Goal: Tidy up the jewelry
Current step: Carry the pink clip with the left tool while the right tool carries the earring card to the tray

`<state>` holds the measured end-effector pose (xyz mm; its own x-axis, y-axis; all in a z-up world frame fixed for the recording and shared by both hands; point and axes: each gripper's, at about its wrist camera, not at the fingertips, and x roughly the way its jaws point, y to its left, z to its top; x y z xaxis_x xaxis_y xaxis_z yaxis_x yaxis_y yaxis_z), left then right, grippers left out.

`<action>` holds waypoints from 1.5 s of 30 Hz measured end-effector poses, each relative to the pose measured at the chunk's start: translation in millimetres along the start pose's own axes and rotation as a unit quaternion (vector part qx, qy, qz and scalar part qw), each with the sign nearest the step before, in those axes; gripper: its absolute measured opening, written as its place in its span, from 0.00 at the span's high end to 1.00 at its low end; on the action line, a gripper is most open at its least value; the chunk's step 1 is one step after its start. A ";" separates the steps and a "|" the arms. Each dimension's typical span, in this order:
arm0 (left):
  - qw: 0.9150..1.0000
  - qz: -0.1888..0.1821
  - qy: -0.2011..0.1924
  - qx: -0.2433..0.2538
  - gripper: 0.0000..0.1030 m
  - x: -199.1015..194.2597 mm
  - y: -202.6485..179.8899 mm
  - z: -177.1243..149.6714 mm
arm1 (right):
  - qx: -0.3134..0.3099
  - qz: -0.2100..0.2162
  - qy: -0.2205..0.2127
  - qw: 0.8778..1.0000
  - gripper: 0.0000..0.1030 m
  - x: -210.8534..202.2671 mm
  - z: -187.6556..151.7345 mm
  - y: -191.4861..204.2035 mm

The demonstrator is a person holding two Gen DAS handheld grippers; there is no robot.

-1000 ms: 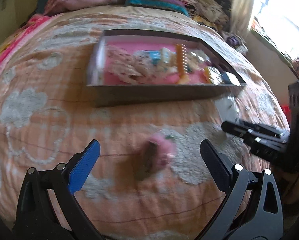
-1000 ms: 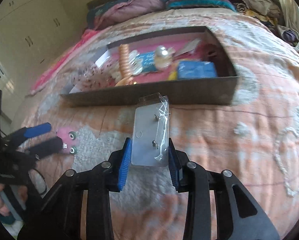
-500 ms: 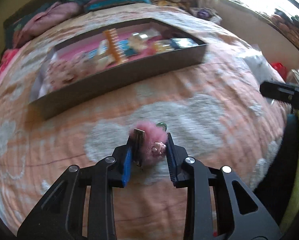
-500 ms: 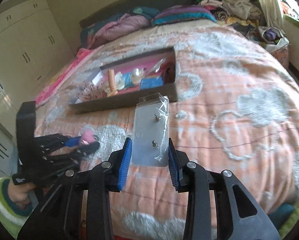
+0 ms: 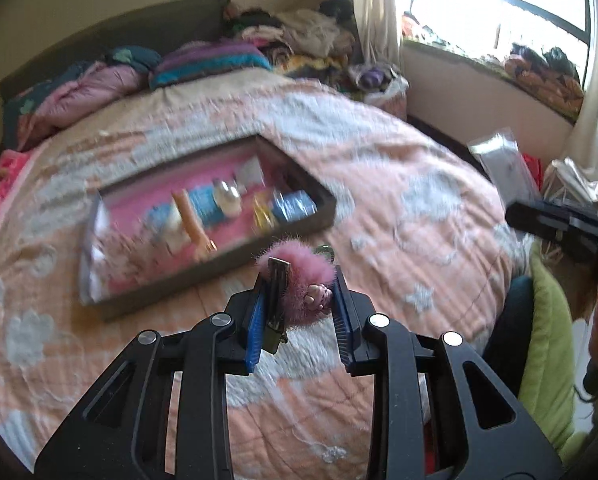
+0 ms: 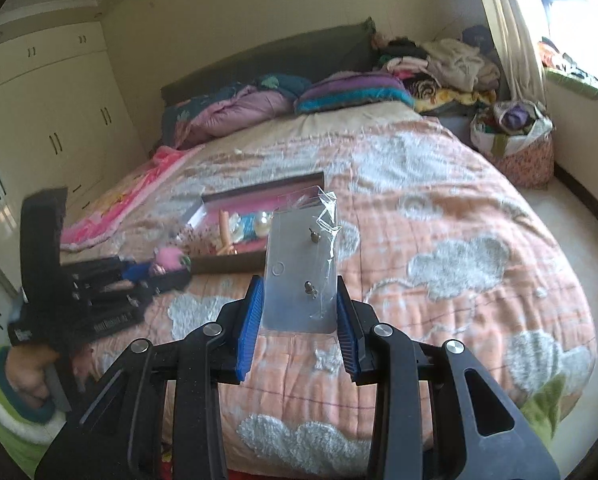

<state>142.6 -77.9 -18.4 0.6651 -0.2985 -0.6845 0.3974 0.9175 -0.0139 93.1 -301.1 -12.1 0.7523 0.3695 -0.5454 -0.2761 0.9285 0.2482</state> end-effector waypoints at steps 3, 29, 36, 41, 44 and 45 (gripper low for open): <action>1.000 0.011 -0.024 -0.013 0.79 -14.3 9.2 14.2 | -0.009 0.005 -0.012 1.000 0.68 -5.0 7.6 6.2; 0.993 0.071 -0.046 -0.087 0.79 6.6 105.8 54.1 | -0.076 0.048 -0.014 0.996 0.68 94.1 100.3 61.0; 0.994 0.059 -0.023 -0.092 0.79 37.0 111.6 50.2 | -0.070 0.034 0.021 0.997 0.68 143.3 99.2 51.4; 0.995 0.034 -0.016 -0.092 0.79 56.2 104.8 50.6 | -0.063 0.021 0.042 0.997 0.68 165.1 93.6 39.7; 0.996 0.022 -0.011 -0.090 0.79 67.3 101.4 51.4 | -0.058 0.008 0.045 0.997 0.68 171.1 93.3 29.4; 0.996 0.016 -0.006 -0.089 0.79 73.9 99.8 51.6 | -0.053 0.008 0.043 0.998 0.68 171.4 93.7 25.1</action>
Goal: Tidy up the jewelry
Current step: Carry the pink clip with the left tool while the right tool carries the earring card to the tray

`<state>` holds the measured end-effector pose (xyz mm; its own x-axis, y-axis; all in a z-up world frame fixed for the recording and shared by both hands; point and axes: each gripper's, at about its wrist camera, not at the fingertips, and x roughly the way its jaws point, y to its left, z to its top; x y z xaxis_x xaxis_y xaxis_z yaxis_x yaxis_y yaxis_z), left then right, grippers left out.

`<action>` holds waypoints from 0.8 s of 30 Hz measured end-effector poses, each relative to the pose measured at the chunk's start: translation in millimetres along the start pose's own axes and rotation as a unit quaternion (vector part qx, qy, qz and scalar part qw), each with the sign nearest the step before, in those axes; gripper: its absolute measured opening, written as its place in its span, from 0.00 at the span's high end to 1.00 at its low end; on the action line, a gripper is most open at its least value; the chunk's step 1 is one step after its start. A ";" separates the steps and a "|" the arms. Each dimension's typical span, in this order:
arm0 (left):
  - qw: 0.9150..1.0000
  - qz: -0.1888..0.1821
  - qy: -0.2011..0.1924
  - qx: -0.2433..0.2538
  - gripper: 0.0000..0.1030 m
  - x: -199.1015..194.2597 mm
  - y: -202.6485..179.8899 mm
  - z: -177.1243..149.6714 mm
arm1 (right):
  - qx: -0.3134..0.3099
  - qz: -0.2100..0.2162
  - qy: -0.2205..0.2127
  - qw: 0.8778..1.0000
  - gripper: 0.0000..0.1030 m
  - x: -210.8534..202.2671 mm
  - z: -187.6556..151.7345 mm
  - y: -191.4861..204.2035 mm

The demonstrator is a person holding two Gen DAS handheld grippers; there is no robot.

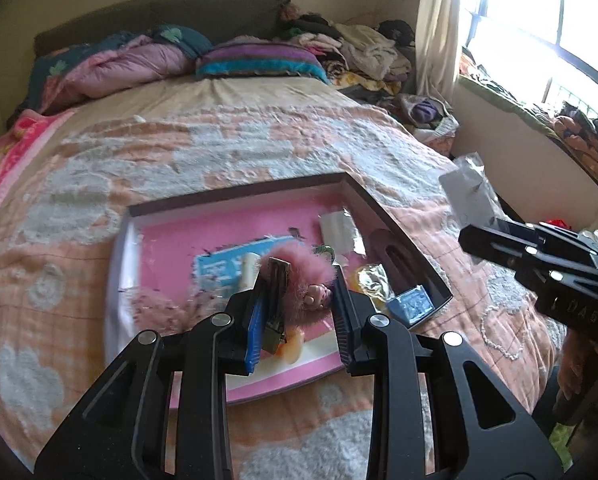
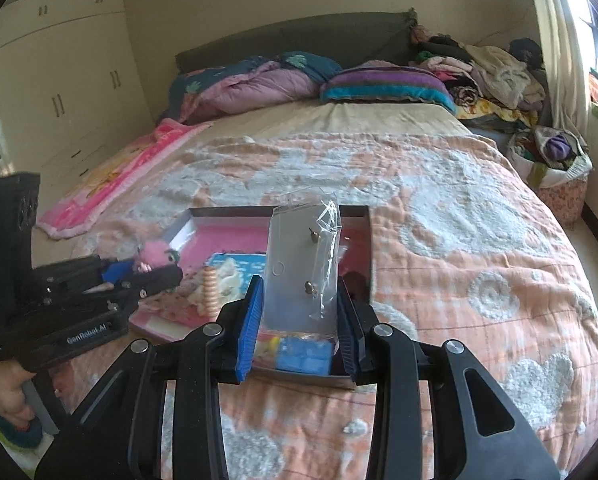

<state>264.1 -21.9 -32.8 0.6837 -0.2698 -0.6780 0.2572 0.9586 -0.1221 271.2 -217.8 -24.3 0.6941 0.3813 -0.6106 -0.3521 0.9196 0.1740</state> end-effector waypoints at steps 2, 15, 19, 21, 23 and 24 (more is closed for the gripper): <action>1.000 -0.002 0.009 0.004 0.79 9.3 -4.3 0.1 | 0.010 -0.003 -0.002 1.000 0.68 -1.2 -0.4 -8.1; 0.999 -0.014 0.047 0.024 0.79 45.7 -29.5 -8.2 | 0.018 0.001 0.004 1.000 0.68 3.0 -5.1 -40.7; 0.998 -0.011 0.058 0.021 0.79 48.5 -25.3 -11.0 | 0.015 0.011 0.037 0.999 0.68 25.8 -10.1 -37.4; 0.998 -0.003 0.059 0.021 0.79 47.6 -20.0 -11.4 | 0.008 0.016 0.043 0.999 0.68 33.0 -12.7 -32.4; 0.998 0.003 0.063 0.019 0.79 48.2 -14.5 -11.8 | 0.008 0.022 0.052 0.998 0.68 40.8 -14.4 -27.9; 0.998 0.006 0.063 0.018 0.79 48.7 -12.8 -11.5 | 0.009 0.024 0.056 0.998 0.68 44.0 -14.7 -26.4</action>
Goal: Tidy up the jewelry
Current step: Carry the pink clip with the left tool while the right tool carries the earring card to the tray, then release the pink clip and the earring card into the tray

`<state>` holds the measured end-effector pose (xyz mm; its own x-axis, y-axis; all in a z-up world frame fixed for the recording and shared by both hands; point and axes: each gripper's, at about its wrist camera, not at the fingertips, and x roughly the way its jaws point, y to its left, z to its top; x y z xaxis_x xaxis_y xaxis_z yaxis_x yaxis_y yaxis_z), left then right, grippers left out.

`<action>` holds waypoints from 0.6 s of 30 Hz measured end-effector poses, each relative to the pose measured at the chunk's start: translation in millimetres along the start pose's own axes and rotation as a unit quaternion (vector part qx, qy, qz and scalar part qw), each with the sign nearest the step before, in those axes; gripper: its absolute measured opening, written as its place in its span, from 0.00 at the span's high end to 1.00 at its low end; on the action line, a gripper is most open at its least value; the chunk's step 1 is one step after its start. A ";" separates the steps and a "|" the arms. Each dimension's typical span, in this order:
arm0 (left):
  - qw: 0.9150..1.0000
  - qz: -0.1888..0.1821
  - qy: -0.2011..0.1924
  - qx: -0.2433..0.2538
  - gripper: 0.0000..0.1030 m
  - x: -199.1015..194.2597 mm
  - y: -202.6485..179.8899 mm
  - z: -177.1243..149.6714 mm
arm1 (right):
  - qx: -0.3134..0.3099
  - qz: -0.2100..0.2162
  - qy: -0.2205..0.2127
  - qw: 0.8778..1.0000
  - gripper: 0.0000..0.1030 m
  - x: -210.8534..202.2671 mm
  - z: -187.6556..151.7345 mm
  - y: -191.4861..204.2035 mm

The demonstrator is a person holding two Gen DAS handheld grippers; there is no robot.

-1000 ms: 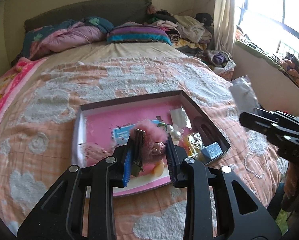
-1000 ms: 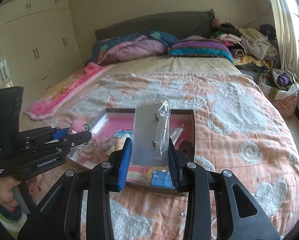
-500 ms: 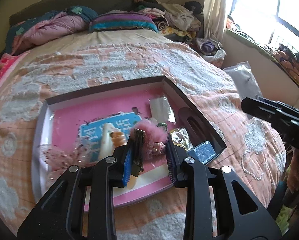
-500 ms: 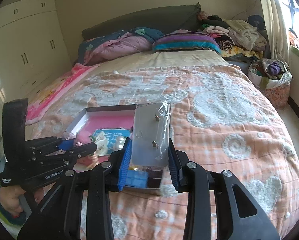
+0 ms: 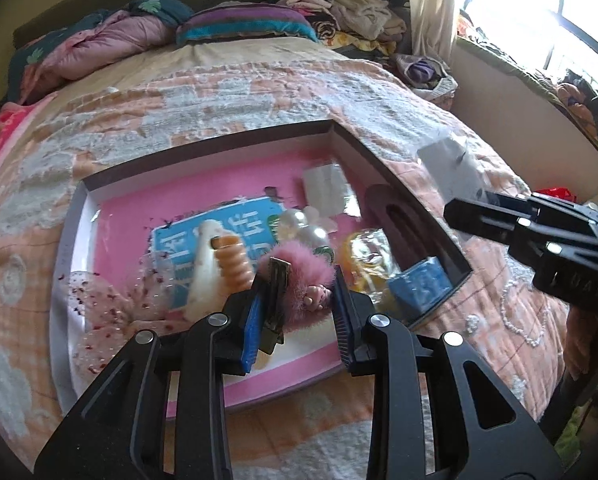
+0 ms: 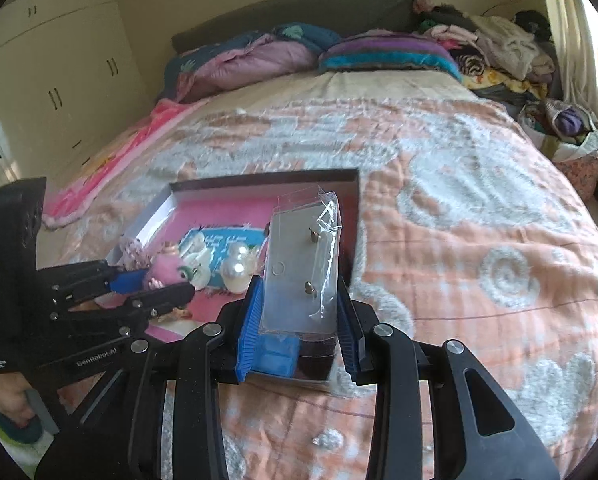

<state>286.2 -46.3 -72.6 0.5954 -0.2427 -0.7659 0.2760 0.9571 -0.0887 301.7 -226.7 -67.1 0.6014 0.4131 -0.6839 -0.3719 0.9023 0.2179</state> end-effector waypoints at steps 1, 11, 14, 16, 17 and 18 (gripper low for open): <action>1.000 0.001 0.000 -0.001 0.79 0.2 0.6 0.5 | 0.000 0.001 0.003 1.000 0.68 3.3 -0.1 1.6; 1.000 0.007 0.005 0.002 0.79 -0.7 0.8 -3.3 | 0.002 0.014 0.019 1.000 0.57 14.9 2.5 10.4; 1.000 0.011 0.007 0.003 0.78 -1.1 -0.9 -4.0 | 0.016 0.007 0.017 1.000 0.45 11.5 0.7 7.2; 1.000 0.012 0.006 0.002 0.77 -4.1 -1.3 -3.9 | 0.030 0.006 0.011 0.999 0.42 2.9 -0.6 3.6; 1.000 0.013 0.004 0.001 0.76 -6.2 -1.5 -3.8 | 0.034 0.006 0.007 0.999 0.38 -1.7 -1.4 2.5; 1.000 0.012 0.001 -0.001 0.76 -9.5 -1.5 -3.0 | 0.039 0.005 -0.002 0.999 0.35 -9.9 -2.0 1.3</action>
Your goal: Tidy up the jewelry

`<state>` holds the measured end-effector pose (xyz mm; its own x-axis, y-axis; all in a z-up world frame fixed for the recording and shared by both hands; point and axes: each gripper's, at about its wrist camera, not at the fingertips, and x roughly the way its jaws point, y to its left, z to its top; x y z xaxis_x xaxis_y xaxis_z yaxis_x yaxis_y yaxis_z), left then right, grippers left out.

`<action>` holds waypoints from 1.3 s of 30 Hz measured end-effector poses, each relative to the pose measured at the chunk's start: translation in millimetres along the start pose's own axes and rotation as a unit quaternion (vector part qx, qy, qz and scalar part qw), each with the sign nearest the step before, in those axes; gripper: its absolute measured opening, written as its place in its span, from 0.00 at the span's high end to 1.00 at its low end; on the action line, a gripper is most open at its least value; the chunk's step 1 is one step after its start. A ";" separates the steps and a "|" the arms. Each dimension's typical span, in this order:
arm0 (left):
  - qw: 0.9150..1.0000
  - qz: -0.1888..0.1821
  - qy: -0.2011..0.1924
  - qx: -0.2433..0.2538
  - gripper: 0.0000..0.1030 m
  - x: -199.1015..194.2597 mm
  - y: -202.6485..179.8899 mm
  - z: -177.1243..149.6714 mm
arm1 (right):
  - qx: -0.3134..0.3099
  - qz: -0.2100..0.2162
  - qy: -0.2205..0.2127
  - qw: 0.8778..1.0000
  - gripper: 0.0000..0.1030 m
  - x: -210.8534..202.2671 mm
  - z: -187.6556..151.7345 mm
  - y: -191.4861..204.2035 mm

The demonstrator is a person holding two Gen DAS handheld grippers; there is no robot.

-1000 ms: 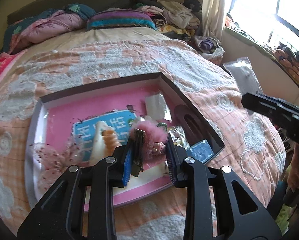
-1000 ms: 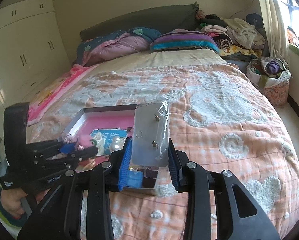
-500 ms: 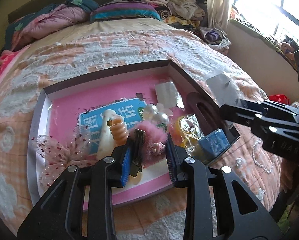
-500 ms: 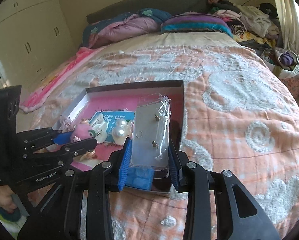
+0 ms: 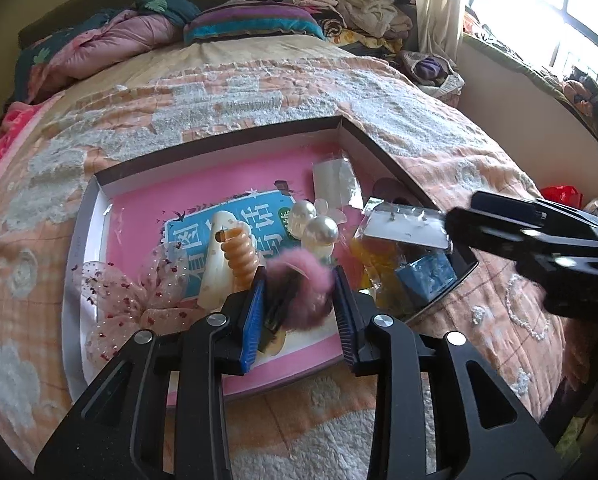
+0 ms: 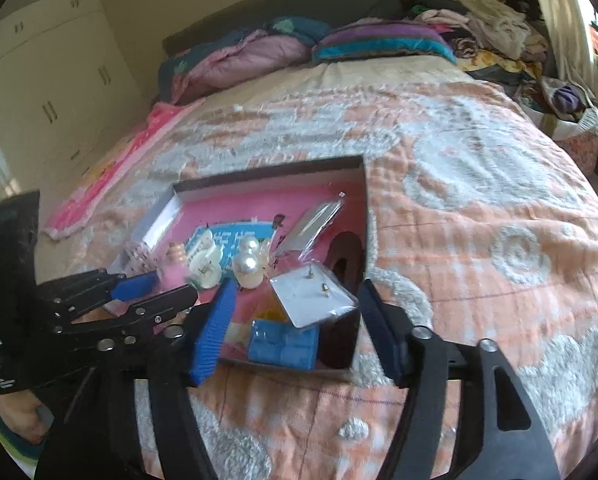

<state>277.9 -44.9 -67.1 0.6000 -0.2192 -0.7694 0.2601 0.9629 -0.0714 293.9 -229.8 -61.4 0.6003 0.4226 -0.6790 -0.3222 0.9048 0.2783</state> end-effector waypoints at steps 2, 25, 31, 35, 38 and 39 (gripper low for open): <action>1.000 0.001 -0.005 -0.002 0.76 -5.2 -0.6 1.3 | 0.003 -0.003 -0.012 1.000 0.32 -14.8 -1.3 -0.7; 0.992 0.054 -0.107 -0.032 0.09 -141.0 -30.0 -23.0 | -0.066 -0.049 -0.153 0.985 0.04 -180.8 -59.1 50.5; 0.992 0.065 -0.095 -0.045 0.09 -156.7 -32.8 -61.6 | -0.049 -0.040 -0.158 0.985 0.04 -192.1 -93.0 61.0; 0.991 0.074 -0.091 -0.061 0.09 -160.0 -28.8 -89.9 | -0.046 -0.044 -0.132 0.989 0.04 -183.9 -114.8 65.9; 0.990 0.078 -0.091 -0.073 0.09 -162.8 -26.0 -102.9 | -0.068 -0.055 -0.124 0.988 0.04 -179.2 -123.8 74.8; 0.990 0.080 -0.091 -0.074 0.09 -163.1 -26.2 -106.8 | -0.078 -0.058 -0.120 0.988 0.04 -176.8 -128.8 79.0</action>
<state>92.4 -17.6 -7.5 0.7547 -0.0747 -0.6518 0.0458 0.9971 -0.0613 68.1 -239.8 -6.9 0.7893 0.3343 -0.5150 -0.3398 0.9365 0.0871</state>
